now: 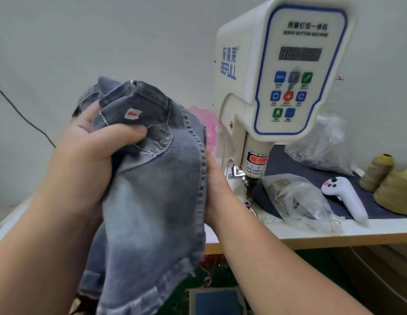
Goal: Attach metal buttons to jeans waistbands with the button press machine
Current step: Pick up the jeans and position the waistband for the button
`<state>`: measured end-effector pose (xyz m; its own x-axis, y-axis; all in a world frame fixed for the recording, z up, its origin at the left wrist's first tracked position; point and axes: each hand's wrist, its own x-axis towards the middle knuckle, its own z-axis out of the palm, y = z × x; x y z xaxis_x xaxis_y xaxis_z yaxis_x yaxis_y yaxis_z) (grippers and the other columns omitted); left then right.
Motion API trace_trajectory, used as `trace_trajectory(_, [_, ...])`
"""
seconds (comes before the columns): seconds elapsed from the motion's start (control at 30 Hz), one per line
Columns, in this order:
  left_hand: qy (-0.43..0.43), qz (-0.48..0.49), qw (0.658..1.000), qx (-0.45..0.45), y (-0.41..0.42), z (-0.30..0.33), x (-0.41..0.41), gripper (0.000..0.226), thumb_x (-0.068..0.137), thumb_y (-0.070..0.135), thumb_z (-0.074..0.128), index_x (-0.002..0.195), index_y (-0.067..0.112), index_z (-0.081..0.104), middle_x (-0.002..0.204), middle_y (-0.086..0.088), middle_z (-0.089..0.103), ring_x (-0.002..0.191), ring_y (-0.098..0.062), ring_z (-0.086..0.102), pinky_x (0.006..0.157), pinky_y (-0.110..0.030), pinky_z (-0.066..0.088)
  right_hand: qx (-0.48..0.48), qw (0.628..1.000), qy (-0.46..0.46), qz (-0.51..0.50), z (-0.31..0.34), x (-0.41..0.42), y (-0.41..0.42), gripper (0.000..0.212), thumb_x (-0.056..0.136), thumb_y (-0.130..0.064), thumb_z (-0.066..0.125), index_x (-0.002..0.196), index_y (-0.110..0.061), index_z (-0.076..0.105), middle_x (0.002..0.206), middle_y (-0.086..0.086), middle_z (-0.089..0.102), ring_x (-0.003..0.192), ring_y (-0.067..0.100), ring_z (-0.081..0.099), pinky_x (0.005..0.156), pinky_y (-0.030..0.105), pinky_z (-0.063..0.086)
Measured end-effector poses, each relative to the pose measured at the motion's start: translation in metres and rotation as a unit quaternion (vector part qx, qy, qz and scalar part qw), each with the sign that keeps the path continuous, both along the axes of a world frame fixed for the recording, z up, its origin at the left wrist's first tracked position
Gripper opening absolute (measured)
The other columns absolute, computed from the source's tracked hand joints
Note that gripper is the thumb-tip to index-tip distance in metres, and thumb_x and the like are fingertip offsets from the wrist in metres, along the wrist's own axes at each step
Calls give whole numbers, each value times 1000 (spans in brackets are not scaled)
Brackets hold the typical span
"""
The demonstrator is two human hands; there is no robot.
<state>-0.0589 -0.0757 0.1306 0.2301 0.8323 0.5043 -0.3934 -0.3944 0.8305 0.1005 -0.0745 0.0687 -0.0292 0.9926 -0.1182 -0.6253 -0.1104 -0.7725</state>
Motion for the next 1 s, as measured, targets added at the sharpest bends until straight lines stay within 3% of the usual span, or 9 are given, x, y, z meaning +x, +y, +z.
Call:
trace_trajectory(0.07, [24,-50,998,-27,-2,-4,-3,34,75,4,61,106,12,74,92,-8,76,79,-24,74,68,-32,59,50,999,11,-18,1,0,-1,36,83,-34,61,57,-13,77,63,0,72,56,12,70,53,20,55])
trace_trajectory(0.1, [36,-72,996,-49,-1,-8,-5,30,73,11,62,99,16,76,89,-6,77,75,-22,74,66,-31,59,66,997,23,-16,0,0,-5,31,82,-24,63,55,-13,75,59,1,70,52,12,68,49,20,53])
trace_trajectory(0.17, [56,-110,988,-97,-1,-17,-11,25,72,21,68,94,18,79,90,-5,77,77,-22,75,68,-34,60,118,991,49,-37,-7,3,-17,6,71,-10,75,75,-13,78,71,6,73,61,18,71,55,27,57])
trace_trajectory(0.27, [80,-108,982,-132,2,-29,-21,48,60,44,85,98,17,78,96,-9,77,85,-26,75,75,-40,61,164,984,11,-74,-17,10,-48,36,72,-2,70,107,-7,72,92,13,75,80,26,73,69,39,61])
trace_trajectory(0.37, [99,-80,984,-127,0,-38,-23,68,41,57,92,92,15,79,91,-10,77,79,-25,75,67,-33,61,168,979,-40,-107,-25,18,-82,36,72,0,70,105,-12,74,104,16,75,90,31,74,73,39,60])
trace_trajectory(0.5, [130,-89,978,-138,-9,-55,-15,74,36,56,95,94,14,78,92,-13,77,76,-26,75,61,-29,59,130,971,-124,-159,-44,31,-117,36,71,-3,73,103,-17,74,108,16,74,99,35,72,78,42,60])
trace_trajectory(0.67, [197,-125,957,-173,-18,-75,1,84,31,51,98,103,17,73,105,-19,74,87,-32,74,71,-37,62,66,950,-185,-245,-64,44,-141,52,58,-22,84,109,-23,73,110,12,74,104,33,71,90,52,55])
trace_trajectory(0.83, [226,-134,953,-149,-29,-82,16,65,50,56,88,105,27,72,110,-10,74,101,-33,71,95,-53,52,6,923,-200,-330,-72,49,-158,59,46,-34,87,104,-30,75,104,6,77,99,28,73,96,53,52])
trace_trajectory(1.0, [206,-162,958,-116,-43,-88,24,51,63,48,82,109,29,70,113,-10,73,105,-34,70,98,-56,51,-25,889,-214,-405,-66,54,-180,59,38,-30,89,96,-34,77,95,3,78,89,23,75,89,50,54])
